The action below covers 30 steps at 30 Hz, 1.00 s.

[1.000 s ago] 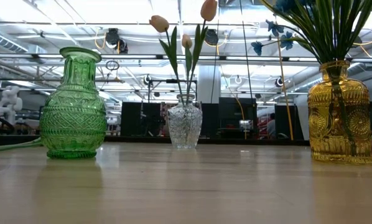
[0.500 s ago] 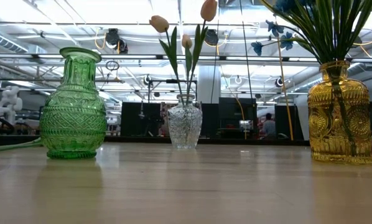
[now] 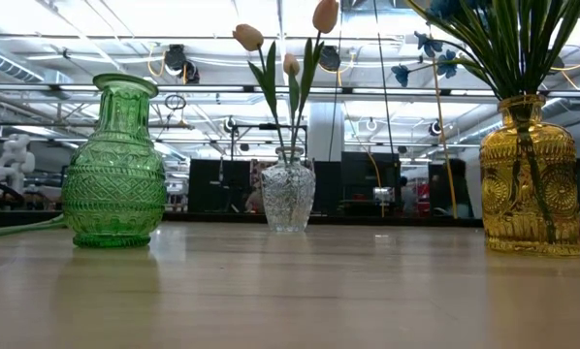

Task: Sort flowers into vase by color
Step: Put the blue flowers into the yellow vase

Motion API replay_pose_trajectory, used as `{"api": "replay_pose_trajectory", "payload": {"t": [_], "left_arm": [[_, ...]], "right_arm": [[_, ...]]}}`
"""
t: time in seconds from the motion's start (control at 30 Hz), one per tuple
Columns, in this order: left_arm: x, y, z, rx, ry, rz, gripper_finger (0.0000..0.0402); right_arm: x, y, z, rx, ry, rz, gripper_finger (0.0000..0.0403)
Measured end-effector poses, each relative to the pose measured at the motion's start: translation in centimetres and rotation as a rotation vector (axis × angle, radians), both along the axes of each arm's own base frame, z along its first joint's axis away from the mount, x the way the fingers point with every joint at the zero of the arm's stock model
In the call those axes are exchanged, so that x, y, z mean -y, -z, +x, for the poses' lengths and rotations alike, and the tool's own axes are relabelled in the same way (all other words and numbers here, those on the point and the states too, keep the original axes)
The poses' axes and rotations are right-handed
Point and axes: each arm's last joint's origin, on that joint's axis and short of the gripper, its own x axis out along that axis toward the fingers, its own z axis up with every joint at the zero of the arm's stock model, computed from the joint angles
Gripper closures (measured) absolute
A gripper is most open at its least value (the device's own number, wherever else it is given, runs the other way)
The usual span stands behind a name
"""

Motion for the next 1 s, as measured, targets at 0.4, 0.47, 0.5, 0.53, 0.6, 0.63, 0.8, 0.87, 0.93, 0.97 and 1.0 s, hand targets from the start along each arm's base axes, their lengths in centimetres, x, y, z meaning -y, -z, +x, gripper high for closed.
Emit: {"api": "replay_pose_trajectory", "payload": {"t": [0.4, 0.47, 0.5, 0.53, 0.6, 0.63, 0.8, 0.87, 0.93, 0.97, 1.0], "left_arm": [[2.1, 6.8, 2.0, 0.038, -0.105, -0.080, 0.0152], [2.1, 8.2, 2.8, 0.098, -0.121, -0.127, 0.0152], [2.0, 9.0, 3.2, 0.126, -0.128, -0.149, 0.0152], [1.9, 9.8, 3.6, 0.157, -0.134, -0.173, 0.0152], [1.3, 11.2, 4.5, 0.223, -0.159, -0.217, 0.0152], [1.0, 11.7, 4.9, 0.260, -0.170, -0.238, 0.0152], [-1.2, 13.9, 6.6, 0.294, -0.256, -0.296, 0.0152], [-1.9, 15.2, 7.3, 0.252, -0.275, -0.295, 0.0152], [-2.4, 16.4, 8.1, 0.238, -0.295, -0.305, 0.0152], [-2.5, 16.9, 8.5, 0.236, -0.291, -0.313, 0.0152], [-2.7, 17.4, 8.8, 0.236, -0.288, -0.320, 0.0152]], "right_arm": [[-1.2, -3.5, -5.4, 0.143, -0.086, -0.033, 0.0394], [-1.5, -3.6, -5.9, 0.145, -0.099, -0.059, 0.0394], [-1.6, -3.6, -6.1, 0.145, -0.104, -0.071, 0.0394], [-1.7, -3.6, -6.2, 0.145, -0.109, -0.081, 0.0394], [-1.9, -3.5, -6.5, 0.144, -0.116, -0.096, 0.0394], [-2.0, -3.5, -6.5, 0.140, -0.121, -0.103, 0.0394], [-2.4, -3.2, -6.9, 0.127, -0.145, -0.132, 0.0394], [-2.5, -3.3, -7.0, 0.128, -0.151, -0.139, 0.0394], [-2.6, -3.2, -7.2, 0.127, -0.154, -0.153, 0.0394], [-2.7, -3.2, -7.3, 0.127, -0.155, -0.158, 0.0394], [-2.7, -3.2, -7.3, 0.127, -0.156, -0.160, 0.0394]]}}
